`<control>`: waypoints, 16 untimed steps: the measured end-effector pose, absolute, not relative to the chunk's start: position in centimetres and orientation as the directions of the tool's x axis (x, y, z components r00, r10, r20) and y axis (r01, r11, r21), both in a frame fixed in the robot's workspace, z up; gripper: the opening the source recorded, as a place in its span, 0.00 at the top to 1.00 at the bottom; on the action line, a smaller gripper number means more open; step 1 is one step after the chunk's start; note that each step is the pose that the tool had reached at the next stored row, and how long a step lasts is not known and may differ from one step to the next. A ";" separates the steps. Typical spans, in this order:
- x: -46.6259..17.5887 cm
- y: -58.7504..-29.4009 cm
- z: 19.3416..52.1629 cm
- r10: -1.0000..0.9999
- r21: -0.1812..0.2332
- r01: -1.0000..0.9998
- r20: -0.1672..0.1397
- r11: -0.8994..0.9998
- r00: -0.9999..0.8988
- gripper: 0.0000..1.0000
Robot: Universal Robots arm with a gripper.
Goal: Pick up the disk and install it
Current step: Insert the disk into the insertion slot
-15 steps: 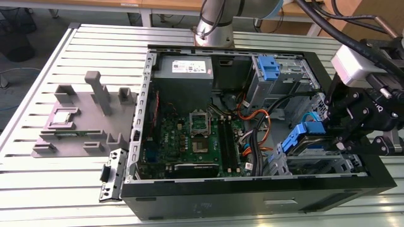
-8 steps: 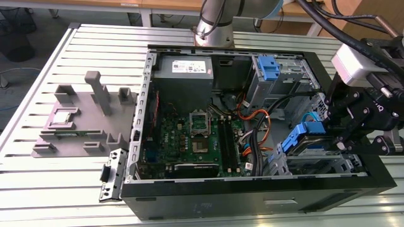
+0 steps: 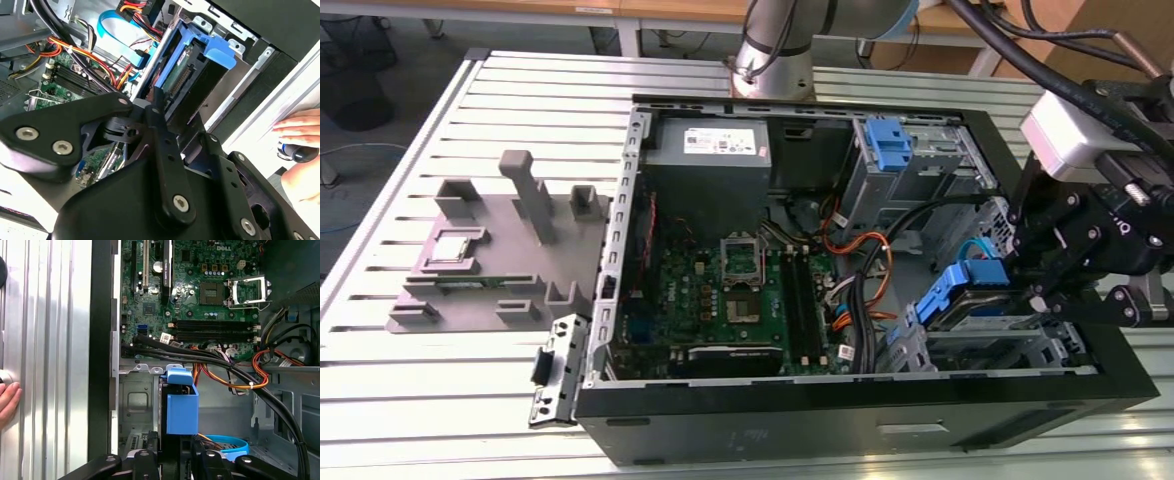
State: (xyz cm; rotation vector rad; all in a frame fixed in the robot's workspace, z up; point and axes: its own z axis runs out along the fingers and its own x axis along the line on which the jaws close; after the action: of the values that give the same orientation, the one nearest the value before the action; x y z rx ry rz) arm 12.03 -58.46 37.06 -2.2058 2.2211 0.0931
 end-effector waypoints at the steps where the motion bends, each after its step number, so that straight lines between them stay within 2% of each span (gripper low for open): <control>1: 12.0 -58.5 37.1 -0.999 0.035 -0.999 -0.049 0.006 -0.008 0.65; 9: 12.0 -58.5 37.2 -0.999 0.035 -0.999 -0.049 0.006 -0.008 0.65; 16: 12.0 -58.5 38.8 -0.999 0.035 -0.999 -0.048 0.006 -0.008 0.65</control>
State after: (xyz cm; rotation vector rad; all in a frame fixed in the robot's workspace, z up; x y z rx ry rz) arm 12.03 -58.46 38.79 -2.2063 2.2213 0.0923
